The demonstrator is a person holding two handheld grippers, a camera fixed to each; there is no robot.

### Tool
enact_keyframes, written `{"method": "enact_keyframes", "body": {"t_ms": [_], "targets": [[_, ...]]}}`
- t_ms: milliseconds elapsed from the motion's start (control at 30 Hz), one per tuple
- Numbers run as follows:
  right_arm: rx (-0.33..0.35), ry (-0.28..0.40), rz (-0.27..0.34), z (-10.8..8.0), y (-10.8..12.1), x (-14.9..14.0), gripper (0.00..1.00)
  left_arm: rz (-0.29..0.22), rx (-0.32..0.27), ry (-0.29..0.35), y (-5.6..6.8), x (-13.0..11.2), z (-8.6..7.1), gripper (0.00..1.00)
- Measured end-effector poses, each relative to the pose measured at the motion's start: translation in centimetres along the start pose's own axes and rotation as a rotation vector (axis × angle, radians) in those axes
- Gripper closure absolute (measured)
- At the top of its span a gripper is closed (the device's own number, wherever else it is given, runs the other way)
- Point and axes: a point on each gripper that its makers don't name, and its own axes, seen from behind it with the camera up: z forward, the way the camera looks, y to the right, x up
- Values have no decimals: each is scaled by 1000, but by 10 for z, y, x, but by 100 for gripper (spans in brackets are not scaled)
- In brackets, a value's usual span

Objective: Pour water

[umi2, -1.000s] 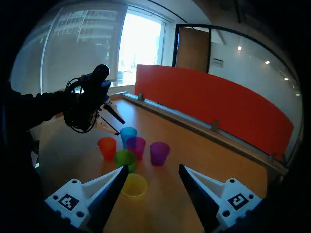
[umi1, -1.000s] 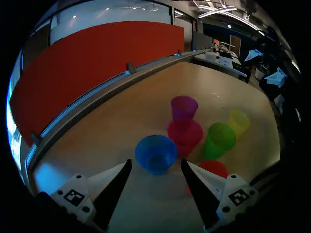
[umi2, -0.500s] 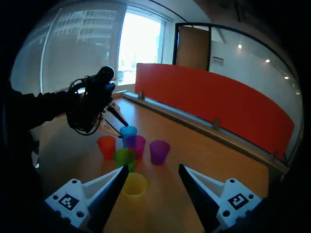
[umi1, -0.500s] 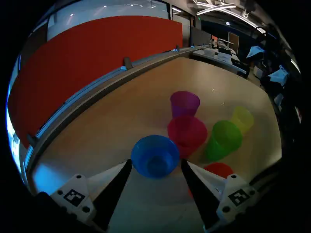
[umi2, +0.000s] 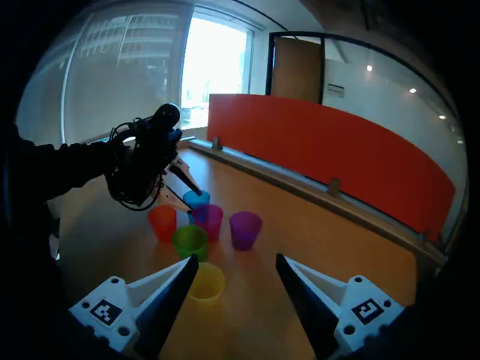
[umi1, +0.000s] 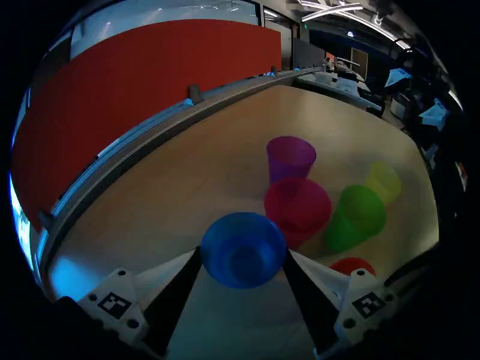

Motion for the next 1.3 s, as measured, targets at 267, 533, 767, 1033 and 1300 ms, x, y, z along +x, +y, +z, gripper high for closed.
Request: {"method": "enact_keyframes", "body": {"t_ms": [267, 533, 767, 1033, 1300], "targets": [[-2, 0, 4, 0, 2, -2, 0, 4, 9, -1, 1, 0, 5, 8], [-4, 1, 4, -1, 2, -2, 0, -1, 8, 3, 1, 1, 6, 12], [-4, 2, 5, -1, 1, -1, 0, -10, 11, 17, -1, 1, 5, 13], [-3, 5, 7, -1, 0, 1, 0, -10, 26, 51, -5, 12, -6, 13], [0, 16, 0, -4, -4, 7, 0, -9, 51, 108, -5, 30, -32, 13]]}}
